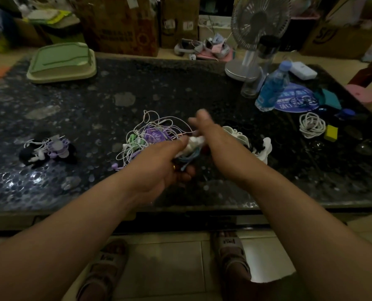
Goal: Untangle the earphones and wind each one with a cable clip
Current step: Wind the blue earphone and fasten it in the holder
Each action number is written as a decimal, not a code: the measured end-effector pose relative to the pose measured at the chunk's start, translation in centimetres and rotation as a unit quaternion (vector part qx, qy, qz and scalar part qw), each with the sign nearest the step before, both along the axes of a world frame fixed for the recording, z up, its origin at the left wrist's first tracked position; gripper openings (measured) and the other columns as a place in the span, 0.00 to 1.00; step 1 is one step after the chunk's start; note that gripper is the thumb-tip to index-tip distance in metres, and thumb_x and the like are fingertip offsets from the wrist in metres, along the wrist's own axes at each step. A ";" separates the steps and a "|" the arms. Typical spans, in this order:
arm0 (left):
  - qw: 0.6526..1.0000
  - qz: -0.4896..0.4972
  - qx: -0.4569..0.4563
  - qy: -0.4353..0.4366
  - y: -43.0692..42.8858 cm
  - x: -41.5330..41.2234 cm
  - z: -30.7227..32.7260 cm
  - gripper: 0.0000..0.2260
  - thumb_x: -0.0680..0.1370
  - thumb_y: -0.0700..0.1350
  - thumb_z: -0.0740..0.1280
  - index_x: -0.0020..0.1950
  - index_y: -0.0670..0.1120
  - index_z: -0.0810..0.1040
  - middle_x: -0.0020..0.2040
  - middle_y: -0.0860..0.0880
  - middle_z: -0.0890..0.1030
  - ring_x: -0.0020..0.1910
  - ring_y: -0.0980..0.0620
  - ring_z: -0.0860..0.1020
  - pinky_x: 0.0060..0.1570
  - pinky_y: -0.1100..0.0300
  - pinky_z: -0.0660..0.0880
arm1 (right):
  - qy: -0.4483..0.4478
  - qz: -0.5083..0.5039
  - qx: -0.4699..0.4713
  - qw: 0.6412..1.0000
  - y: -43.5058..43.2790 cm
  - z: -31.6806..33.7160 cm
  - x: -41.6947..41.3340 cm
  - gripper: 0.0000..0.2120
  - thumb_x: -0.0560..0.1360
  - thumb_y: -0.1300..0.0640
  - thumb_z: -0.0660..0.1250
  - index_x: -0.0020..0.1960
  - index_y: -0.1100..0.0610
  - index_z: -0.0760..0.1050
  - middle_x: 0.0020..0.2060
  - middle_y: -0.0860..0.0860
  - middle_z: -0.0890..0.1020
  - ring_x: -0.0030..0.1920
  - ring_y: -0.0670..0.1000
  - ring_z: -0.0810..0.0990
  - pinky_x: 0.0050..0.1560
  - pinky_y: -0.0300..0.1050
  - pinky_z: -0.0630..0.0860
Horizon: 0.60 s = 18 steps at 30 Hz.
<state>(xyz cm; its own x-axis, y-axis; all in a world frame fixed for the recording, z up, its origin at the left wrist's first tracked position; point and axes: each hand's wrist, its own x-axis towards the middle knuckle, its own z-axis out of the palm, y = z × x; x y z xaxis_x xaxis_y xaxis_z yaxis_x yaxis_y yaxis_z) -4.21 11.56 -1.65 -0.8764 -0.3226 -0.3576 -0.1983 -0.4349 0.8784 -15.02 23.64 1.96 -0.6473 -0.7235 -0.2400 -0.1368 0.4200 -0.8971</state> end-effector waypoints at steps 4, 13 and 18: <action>0.996 0.054 0.072 0.024 -1.0 -0.2 0.2 0.18 0.86 0.53 0.61 0.65 0.41 0.80 0.48 0.44 0.81 0.35 0.53 0.78 0.32 0.61 0.76 | -0.060 -0.121 0.013 0.991 0.0 -0.2 -0.6 0.14 0.84 0.45 0.61 0.52 0.53 0.80 0.54 0.54 0.85 0.49 0.51 0.84 0.57 0.60 0.83; 0.998 0.048 -0.004 0.028 0.1 -0.2 -0.3 0.19 0.88 0.53 0.56 0.68 0.43 0.79 0.60 0.40 0.85 0.58 0.40 0.84 0.56 0.42 0.83 | 0.033 -0.056 -0.019 0.998 -0.4 -2.2 2.1 0.06 0.80 0.52 0.72 0.56 0.51 0.81 0.47 0.48 0.87 0.47 0.47 0.86 0.54 0.53 0.84; 0.997 0.070 -0.027 -0.017 0.2 -0.1 -0.3 0.20 0.87 0.56 0.57 0.65 0.45 0.81 0.57 0.41 0.86 0.56 0.40 0.86 0.56 0.38 0.82 | 0.079 -0.038 0.014 0.996 -0.3 -1.7 2.4 0.13 0.81 0.48 0.70 0.47 0.57 0.82 0.41 0.53 0.86 0.42 0.53 0.85 0.47 0.54 0.82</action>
<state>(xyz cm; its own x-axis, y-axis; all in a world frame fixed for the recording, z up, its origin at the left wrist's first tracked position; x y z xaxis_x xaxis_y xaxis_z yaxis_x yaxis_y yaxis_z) -4.27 11.73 -1.97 -0.8090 -0.4605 -0.3653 -0.1697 -0.4121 0.8952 -12.58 23.33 0.27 -0.7312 -0.6651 -0.1515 -0.2413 0.4599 -0.8545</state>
